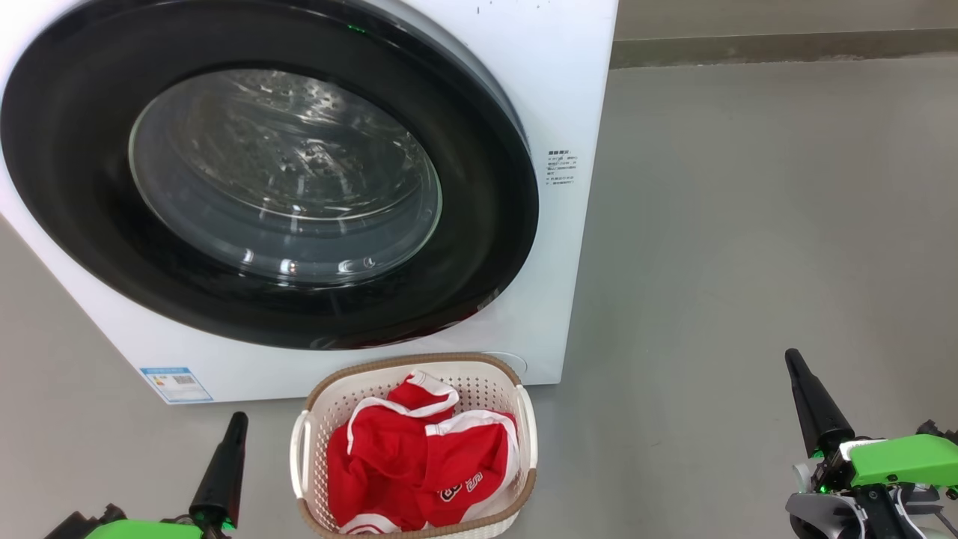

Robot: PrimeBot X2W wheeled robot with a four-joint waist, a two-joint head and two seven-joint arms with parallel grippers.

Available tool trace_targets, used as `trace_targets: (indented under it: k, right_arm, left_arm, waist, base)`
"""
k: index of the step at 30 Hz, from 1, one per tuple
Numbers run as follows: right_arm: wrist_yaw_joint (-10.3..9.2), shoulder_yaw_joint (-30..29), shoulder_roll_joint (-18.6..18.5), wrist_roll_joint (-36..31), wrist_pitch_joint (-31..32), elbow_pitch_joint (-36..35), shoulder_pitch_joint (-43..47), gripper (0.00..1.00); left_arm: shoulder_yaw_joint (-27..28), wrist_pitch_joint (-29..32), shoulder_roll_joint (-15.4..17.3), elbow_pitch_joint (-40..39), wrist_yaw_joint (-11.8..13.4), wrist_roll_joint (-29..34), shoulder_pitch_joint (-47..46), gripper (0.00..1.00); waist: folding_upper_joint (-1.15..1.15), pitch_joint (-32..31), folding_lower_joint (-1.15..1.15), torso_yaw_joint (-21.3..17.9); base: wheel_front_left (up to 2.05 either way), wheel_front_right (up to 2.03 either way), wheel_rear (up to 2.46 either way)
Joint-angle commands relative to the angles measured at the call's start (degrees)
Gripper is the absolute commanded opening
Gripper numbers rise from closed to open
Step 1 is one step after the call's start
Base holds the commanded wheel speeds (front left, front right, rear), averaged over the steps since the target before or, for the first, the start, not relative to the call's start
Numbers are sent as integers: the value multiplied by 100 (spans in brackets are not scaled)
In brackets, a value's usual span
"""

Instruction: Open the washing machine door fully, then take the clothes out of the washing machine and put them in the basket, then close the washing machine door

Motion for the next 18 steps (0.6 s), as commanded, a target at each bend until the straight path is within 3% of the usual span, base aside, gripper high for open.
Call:
trace_targets:
  k: [1,18]
  right_arm:
    - [-3,81,-70,7,33,-171,-242,0]
    - [-3,73,-64,0,40,-171,-243,0]
  left_arm:
    - [213,37,47,-117,-40,-6,-237,0]
    - [225,47,39,-116,-40,4,-238,0]
  waist:
    - [0,0,0,0]
    - [0,0,0,0]
  base:
    - [0,0,0]
    - [0,0,0]
